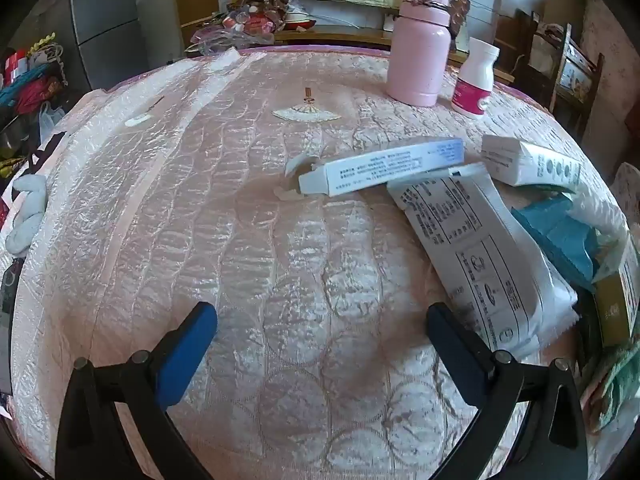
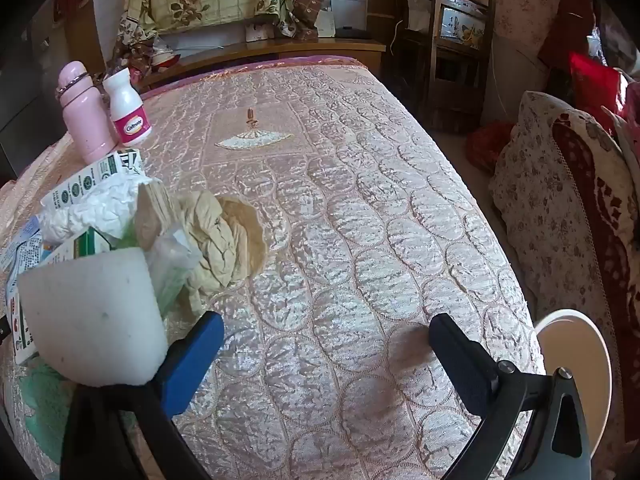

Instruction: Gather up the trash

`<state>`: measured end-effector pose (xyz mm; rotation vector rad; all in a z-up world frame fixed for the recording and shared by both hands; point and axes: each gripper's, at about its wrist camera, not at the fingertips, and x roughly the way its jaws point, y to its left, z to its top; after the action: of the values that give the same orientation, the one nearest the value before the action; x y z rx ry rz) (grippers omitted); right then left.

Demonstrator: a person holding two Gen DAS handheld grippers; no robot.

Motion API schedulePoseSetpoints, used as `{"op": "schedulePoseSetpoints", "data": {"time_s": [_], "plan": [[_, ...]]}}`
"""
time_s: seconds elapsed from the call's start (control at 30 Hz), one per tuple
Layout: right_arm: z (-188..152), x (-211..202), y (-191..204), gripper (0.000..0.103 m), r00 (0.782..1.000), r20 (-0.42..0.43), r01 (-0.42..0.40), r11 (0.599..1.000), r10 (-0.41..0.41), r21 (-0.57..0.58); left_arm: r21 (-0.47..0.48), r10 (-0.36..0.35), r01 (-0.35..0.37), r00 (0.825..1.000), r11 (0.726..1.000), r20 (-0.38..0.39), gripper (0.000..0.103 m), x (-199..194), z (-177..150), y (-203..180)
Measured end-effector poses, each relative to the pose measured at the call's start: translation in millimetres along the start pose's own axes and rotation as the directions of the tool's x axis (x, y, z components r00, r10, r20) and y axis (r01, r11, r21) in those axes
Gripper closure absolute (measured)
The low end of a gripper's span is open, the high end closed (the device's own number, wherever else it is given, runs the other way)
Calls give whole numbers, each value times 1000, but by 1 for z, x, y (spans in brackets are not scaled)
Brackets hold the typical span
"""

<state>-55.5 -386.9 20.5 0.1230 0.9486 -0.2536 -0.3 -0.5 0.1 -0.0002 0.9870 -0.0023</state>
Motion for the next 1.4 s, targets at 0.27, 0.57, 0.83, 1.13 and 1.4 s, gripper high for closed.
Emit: {"op": "schedulePoseSetpoints", "data": {"time_s": [0.27, 0.57, 0.83, 1.13, 1.4], "plan": [[0, 0, 0, 0, 1000, 0, 0, 1000, 0, 0, -48, -17, 22, 995, 999, 97, 0, -55, -13, 12], [-14, -44, -14, 0, 998, 20, -58, 996, 56, 62, 17, -95, 94, 968, 995, 231, 0, -124, -26, -15], [-21, -137, 8, 0, 972, 211, -112, 993, 102, 32, 56, -173, 164, 933, 985, 315, 0, -165, -24, -56], [-23, -197, 44, 0, 922, 365, -128, 991, 133, -37, 77, -198, 182, 912, 980, 359, 0, -183, -23, -65], [-20, -215, 61, 0, 899, 410, -136, 988, 155, -74, 77, -205, 190, 904, 979, 374, 0, -189, -20, -64]]}}
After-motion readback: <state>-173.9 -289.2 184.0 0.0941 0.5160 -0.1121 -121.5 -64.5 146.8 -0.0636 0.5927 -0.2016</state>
